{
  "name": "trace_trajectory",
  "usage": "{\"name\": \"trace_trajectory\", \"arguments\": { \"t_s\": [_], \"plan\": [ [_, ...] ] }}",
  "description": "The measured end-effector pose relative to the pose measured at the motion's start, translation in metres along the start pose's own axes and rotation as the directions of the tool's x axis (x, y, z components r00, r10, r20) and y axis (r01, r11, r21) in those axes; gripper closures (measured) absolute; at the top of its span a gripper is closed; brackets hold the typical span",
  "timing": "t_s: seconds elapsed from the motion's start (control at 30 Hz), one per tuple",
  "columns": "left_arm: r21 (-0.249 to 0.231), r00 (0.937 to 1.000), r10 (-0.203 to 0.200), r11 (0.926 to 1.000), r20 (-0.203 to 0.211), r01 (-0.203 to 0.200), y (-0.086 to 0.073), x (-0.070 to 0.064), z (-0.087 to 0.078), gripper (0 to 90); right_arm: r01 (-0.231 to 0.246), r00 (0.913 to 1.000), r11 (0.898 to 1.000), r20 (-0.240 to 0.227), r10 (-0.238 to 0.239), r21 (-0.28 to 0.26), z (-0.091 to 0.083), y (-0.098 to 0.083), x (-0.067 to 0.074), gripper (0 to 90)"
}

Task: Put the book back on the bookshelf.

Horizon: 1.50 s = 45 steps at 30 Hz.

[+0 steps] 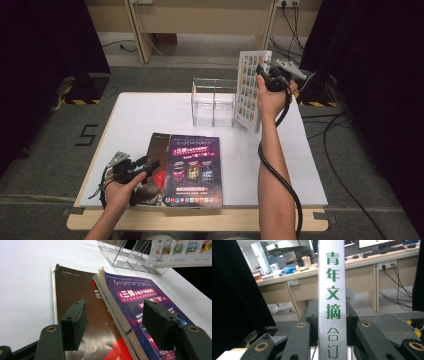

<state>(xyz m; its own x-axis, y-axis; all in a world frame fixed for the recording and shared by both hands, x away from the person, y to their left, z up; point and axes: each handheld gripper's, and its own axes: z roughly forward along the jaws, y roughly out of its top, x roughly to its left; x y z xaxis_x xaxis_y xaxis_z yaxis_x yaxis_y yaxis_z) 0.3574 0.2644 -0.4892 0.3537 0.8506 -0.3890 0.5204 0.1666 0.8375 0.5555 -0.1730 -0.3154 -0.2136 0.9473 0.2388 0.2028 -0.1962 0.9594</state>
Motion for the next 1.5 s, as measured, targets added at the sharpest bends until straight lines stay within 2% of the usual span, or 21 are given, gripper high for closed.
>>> {"name": "trace_trajectory", "arguments": {
  "t_s": [0.1,0.23,0.6,0.8,1.1,1.37,1.5],
  "plan": [
    [0.001,1.0000,0.001,1.0000,-0.001,-0.001,0.000,0.000,0.000,35.5,-0.008,1.0000,1.000,-0.004,0.008,-0.004,0.000,-0.003,-0.001,73.8],
    [0.001,1.0000,0.004,1.0000,0.001,-0.004,0.000,-0.001,0.001,35.6,0.010,0.9999,1.000,-0.003,-0.010,-0.011,-0.002,-0.004,0.001,73.7],
    [0.001,1.0000,0.006,1.0000,0.000,-0.006,0.000,-0.001,0.000,35.5,0.057,0.9984,0.998,0.004,-0.057,-0.031,-0.024,-0.018,0.002,73.1],
    [0.000,1.0000,0.007,1.0000,0.000,-0.007,0.000,-0.002,0.000,35.5,0.070,0.9973,0.998,0.022,-0.070,0.003,-0.047,-0.028,0.001,72.5],
    [0.002,1.0000,0.008,1.0000,0.002,-0.008,-0.001,-0.003,-0.001,35.5,0.095,0.9953,0.994,0.013,-0.096,0.059,-0.077,-0.042,-0.006,72.1],
    [0.004,1.0000,0.005,1.0000,0.005,-0.005,-0.002,-0.005,0.000,35.5,0.095,0.9955,0.988,-0.006,-0.095,0.124,-0.097,-0.048,-0.015,70.7],
    [0.007,1.0000,0.007,0.9999,0.006,-0.008,-0.003,-0.005,0.001,35.5,0.094,0.9955,0.985,0.000,-0.095,0.147,-0.105,-0.052,-0.017,70.1]
  ]
}}
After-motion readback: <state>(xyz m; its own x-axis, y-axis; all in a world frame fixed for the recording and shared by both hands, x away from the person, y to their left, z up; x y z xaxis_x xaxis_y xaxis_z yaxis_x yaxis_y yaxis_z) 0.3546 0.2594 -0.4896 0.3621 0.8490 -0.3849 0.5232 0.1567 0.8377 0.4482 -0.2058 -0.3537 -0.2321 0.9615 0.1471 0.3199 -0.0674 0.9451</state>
